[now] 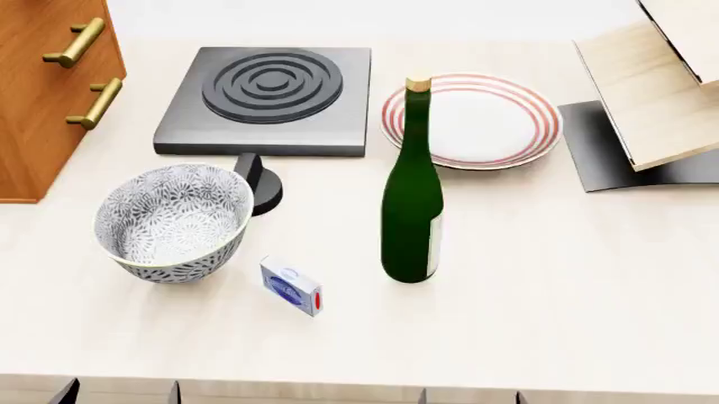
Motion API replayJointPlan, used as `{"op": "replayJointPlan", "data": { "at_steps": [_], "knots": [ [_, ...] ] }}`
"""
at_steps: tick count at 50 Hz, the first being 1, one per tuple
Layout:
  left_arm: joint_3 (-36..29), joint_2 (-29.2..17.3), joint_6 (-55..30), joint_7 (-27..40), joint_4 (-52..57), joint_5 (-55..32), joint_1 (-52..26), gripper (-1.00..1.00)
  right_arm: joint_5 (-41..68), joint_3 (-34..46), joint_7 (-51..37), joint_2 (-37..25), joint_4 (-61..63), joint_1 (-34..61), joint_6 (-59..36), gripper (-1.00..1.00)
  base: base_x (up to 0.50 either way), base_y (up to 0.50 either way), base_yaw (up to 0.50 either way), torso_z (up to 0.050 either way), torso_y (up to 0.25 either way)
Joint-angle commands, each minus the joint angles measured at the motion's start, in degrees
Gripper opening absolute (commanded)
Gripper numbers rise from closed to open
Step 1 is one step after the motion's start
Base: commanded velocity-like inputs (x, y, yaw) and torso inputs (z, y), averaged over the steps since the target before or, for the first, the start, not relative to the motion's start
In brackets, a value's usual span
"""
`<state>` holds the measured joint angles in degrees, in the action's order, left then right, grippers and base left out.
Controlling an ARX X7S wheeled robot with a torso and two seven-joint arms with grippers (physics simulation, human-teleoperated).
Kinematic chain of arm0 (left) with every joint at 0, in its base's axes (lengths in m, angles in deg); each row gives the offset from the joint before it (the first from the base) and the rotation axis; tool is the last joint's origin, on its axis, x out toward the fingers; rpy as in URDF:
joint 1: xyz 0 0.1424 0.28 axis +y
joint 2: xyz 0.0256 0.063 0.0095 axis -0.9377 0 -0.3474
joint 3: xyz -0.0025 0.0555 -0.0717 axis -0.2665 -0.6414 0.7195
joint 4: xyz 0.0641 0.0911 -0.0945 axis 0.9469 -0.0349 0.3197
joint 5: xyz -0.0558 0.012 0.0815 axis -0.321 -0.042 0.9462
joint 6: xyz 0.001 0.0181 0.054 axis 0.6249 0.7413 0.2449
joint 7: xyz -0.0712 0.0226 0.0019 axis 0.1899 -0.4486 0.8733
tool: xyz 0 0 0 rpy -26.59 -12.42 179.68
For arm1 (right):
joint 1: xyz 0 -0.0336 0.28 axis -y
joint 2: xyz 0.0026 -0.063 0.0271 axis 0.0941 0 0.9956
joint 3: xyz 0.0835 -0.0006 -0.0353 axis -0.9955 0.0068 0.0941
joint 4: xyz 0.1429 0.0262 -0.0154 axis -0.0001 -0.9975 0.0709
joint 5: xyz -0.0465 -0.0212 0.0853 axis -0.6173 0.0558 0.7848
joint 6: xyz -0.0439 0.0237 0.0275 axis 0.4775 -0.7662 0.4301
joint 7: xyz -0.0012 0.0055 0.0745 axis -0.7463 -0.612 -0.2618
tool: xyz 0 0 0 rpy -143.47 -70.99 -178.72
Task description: Put the bowl on the top of the cabinet.
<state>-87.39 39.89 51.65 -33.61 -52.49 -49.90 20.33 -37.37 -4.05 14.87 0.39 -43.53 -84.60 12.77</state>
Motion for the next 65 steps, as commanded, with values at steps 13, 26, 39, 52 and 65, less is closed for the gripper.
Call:
{"op": "replayJointPlan", "data": {
  "at_steps": [13,26,39,52,65],
  "knots": [
    [-3.94,-3.0,0.06,3.8,-0.69,-2.8,-0.38,1.0,1.43,4.02,-5.62,-3.65,0.88,0.21,0.37,1.0,0.0,0.0,0.0,0.0,0.0],
    [-5.81,-4.76,-6.64,5.96,9.92,-2.05,-0.4,1.0,-0.43,6.25,-7.18,-5.38,12.69,-0.46,-7.19,1.0,0.0,0.0,0.0,0.0,0.0],
    [-6.98,-6.59,-16.15,7.53,23.7,-1.12,-3.05,1.0,0.05,6.67,-6.86,-7.63,29.15,2.67,-18.35,1.0,0.0,0.0,0.0,0.0,0.0],
    [-7.84,-7.44,-17.47,8.58,25.95,-1.22,-3.46,1.0,0.97,6.41,-7.98,-8.05,29.38,3.22,-17.87,1.0,0.0,0.0,0.0,0.0,0.0],
    [-8.22,-8.1,-17.05,9.46,25.96,-1.76,-3.17,1.0,6.29,5.23,-6.27,-8.58,26.8,3.04,-14.83,1.0,0.0,0.07,0.0,0.0,0.0]
  ]
}}
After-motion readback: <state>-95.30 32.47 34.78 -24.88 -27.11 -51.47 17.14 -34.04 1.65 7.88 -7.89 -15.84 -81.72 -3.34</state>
